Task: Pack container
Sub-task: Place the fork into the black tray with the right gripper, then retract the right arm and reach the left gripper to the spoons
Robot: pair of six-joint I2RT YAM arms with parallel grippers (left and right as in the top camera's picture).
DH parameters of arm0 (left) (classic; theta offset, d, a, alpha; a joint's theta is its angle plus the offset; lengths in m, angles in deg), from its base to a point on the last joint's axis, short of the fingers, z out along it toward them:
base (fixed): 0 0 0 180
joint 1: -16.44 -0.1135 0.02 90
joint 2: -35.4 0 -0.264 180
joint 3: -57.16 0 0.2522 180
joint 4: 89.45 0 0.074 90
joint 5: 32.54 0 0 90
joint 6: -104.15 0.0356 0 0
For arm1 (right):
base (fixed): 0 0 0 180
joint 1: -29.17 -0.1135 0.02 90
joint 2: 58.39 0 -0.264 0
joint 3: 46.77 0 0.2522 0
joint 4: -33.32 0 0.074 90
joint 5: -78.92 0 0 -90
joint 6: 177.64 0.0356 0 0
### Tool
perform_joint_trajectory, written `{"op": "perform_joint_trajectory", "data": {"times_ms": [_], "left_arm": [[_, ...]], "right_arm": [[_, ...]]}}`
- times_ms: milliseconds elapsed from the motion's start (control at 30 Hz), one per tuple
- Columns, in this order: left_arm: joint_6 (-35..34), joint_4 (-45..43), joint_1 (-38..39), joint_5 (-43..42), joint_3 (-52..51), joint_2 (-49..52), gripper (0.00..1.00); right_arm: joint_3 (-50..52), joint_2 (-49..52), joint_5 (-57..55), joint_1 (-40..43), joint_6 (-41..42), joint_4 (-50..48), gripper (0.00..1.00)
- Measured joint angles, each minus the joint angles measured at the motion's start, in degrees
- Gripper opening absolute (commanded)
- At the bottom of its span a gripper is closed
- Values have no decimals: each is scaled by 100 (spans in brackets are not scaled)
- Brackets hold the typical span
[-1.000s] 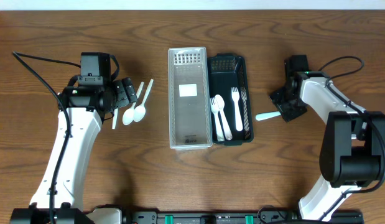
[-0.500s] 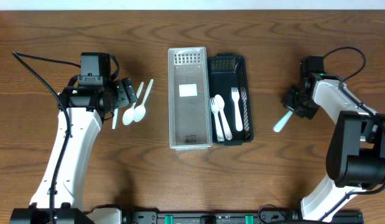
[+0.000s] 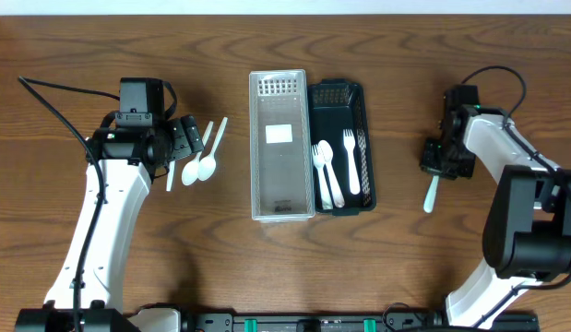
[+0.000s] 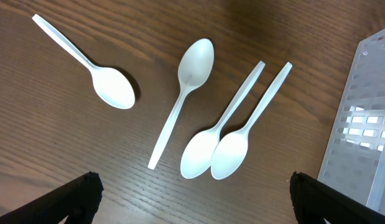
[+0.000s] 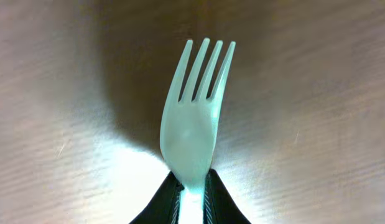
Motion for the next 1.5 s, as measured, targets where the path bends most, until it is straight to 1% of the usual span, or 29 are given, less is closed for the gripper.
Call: {"op": "perform_joint_trajectory", "data": {"times_ms": [67, 133, 267, 333, 433, 567, 667, 733, 867, 933, 967, 1000, 1067, 1167, 1300, 1367, 1500], "left_arm": [[0, 0, 0, 0, 0, 0, 98], [0, 0, 0, 0, 0, 0, 98], [0, 0, 0, 0, 0, 0, 98], [0, 0, 0, 0, 0, 0, 98], [0, 0, 0, 0, 0, 0, 98], [0, 0, 0, 0, 0, 0, 98], [0, 0, 0, 0, 0, 0, 98], [0, 0, 0, 0, 0, 0, 98], [0, 0, 0, 0, 0, 0, 98], [0, 0, 0, 0, 0, 0, 98], [0, 0, 0, 0, 0, 0, 98], [-11, 0, 0, -11, 0, 0, 98], [-131, 0, 0, -157, 0, 0, 98], [-341, 175, 0, -586, 2, 0, 98], [-496, 529, 0, -1043, 2, 0, 98], [-560, 592, 0, -1187, 2, 0, 98], [-588, 695, 0, -1211, 11, 0, 98]], "right_arm": [[-205, -232, 66, -236, -87, 227, 1], [-492, -645, 258, -575, -168, 258, 1], [-887, -1528, 688, -1327, -236, -20, 1], [-964, -1808, 813, -1679, -243, -90, 1], [-984, -1915, 962, -2223, -201, -109, 1], [-813, -1543, 979, -2669, -81, -245, 2], [-732, -1095, 970, -2857, -2, -341, 21], [-699, -859, 970, -2922, 55, -404, 35], [-686, -741, 975, -2920, 195, -461, 63], [-772, -789, 990, -2837, 254, -476, 72], [-850, -828, 994, -2763, 284, -481, 79], [-951, -876, 1003, -2658, 317, -481, 89], [-1191, -1023, 1010, -2354, 341, -485, 95], [-1475, -1349, 1045, -1679, 422, -518, 97], [-1615, -1694, 1104, -538, 560, -391, 99], [-1622, -1716, 1172, 20, 619, -142, 99], [-1613, -1659, 1215, 691, 682, 315, 99]]}}
